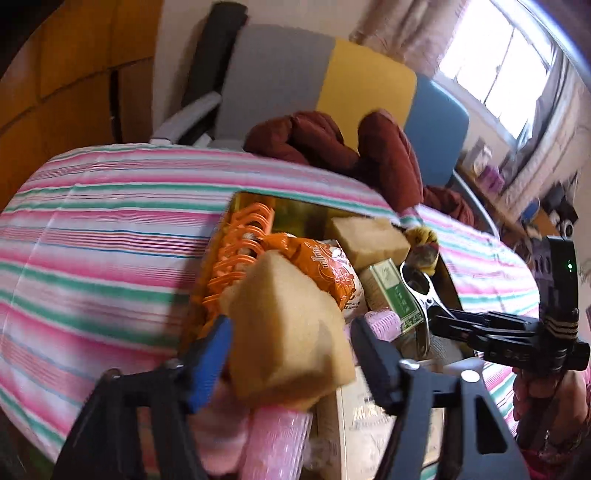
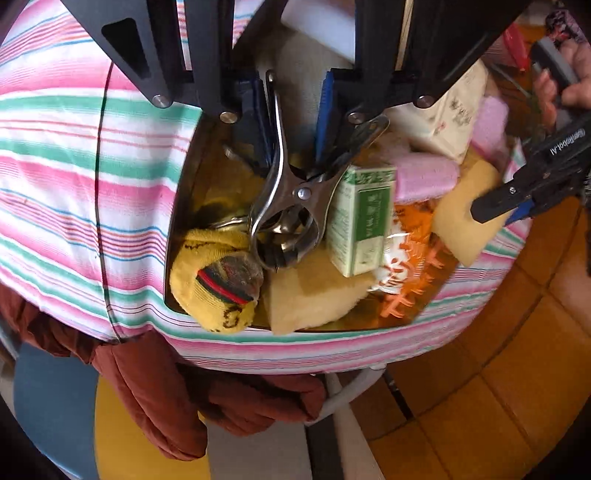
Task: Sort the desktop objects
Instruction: 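Open both tools to drop the sponge and clip into the tray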
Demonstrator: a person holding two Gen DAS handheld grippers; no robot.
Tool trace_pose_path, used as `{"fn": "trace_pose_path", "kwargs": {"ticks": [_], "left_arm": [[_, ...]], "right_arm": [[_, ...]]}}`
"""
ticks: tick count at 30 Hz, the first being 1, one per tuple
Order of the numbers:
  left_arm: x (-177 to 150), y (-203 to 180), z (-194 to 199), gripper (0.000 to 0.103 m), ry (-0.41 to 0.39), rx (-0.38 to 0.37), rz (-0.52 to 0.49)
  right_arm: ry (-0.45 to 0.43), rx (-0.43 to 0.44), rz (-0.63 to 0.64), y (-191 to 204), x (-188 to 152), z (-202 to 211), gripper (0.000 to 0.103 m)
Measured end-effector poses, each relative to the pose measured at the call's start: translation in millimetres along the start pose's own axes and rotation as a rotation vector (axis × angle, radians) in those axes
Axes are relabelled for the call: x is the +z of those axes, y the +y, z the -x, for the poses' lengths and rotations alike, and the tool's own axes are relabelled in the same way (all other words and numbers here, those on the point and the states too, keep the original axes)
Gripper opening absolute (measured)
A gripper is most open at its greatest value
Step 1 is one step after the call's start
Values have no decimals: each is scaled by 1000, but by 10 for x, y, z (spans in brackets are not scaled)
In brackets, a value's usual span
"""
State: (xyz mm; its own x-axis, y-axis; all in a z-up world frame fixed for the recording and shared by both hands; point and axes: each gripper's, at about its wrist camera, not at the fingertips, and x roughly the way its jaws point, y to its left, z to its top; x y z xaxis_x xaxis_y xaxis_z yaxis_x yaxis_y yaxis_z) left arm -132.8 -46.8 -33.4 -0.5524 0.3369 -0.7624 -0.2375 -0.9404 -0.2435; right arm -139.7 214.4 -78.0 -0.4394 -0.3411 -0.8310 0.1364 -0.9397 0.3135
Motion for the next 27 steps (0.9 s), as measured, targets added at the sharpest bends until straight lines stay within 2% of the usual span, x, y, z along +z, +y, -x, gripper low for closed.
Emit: {"fn": "trace_pose_path", "kwargs": {"ticks": [3, 4, 5, 7, 8, 10, 11, 13, 15, 17, 21, 23, 25, 27], "left_arm": [[-81, 12, 215, 72, -62, 49, -3], [-105, 22, 293, 72, -89, 60, 1], [-122, 41, 373, 70, -123, 59, 5], [-143, 76, 489, 66, -193, 79, 8], [-120, 101, 479, 57, -187, 102, 5], [-79, 103, 344, 44, -121, 126, -23], [-75, 109, 284, 42, -99, 124, -30], [-75, 79, 112, 40, -42, 124, -61], [-82, 50, 42, 40, -43, 123, -75], [-65, 32, -32, 40, -33, 112, -74], [-66, 85, -23, 49, -42, 103, -5], [-100, 152, 71, 56, -48, 114, 50], [-169, 215, 212, 57, -69, 125, 111], [-244, 228, 334, 57, -98, 124, 146]], "right_arm": [[-81, 22, -37, -34, -64, 283, 67], [-100, 15, -31, -12, -68, 348, 67], [-118, 15, -17, 24, -71, 411, 64], [-130, 45, 23, 133, -34, 467, 40], [-119, 50, 51, 205, -15, 454, 23], [-75, 31, 103, 362, 40, 344, 19], [-55, 32, 120, 428, 62, 266, 17], [2, 20, 127, 496, 73, 104, 15], [35, -19, 115, 508, 115, -77, 4], [29, -20, 84, 456, 157, -161, 0], [14, -6, 52, 415, 117, -109, 1], [-22, 23, 29, 390, 38, 11, 8], [-76, 73, -4, 361, -64, 219, 13], [-112, 95, -26, 334, -180, 407, 37]]}}
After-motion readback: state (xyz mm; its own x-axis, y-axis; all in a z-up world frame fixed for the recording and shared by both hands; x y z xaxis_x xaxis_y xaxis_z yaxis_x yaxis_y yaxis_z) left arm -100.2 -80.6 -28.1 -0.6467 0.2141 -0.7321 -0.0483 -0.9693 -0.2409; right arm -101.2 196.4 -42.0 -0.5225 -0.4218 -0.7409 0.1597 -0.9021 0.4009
